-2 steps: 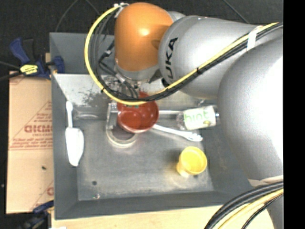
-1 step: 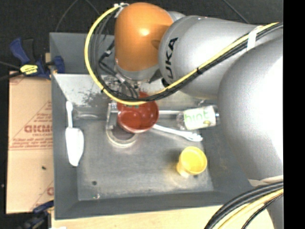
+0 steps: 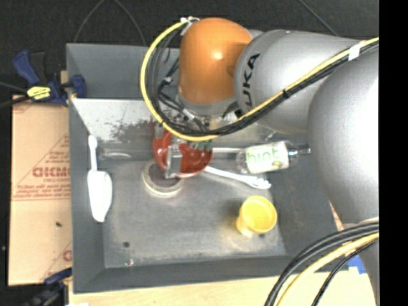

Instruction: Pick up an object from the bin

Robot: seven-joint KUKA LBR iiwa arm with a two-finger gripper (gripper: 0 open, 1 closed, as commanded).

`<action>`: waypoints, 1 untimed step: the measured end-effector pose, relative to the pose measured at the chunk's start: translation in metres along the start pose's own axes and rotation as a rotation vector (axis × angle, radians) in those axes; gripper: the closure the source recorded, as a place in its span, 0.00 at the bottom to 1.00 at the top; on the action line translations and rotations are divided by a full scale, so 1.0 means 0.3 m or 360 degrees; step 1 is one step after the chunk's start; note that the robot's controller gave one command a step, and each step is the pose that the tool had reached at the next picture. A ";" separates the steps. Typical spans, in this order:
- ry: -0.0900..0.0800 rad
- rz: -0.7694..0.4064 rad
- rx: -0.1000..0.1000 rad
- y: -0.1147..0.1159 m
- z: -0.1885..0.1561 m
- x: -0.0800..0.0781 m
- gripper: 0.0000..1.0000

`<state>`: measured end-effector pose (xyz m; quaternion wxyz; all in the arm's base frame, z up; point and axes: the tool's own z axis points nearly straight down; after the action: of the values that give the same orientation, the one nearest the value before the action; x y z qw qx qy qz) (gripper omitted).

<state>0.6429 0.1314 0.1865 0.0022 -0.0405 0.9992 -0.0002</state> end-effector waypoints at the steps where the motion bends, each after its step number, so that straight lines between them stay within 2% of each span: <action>1: -0.0006 -0.0065 -0.0003 -0.052 0.004 -0.015 0.00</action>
Offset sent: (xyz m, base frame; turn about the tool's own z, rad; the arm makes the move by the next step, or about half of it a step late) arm -0.0072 0.0012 0.0059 -0.0428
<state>0.6486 0.1161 0.1852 0.0042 -0.0610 0.9981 0.0009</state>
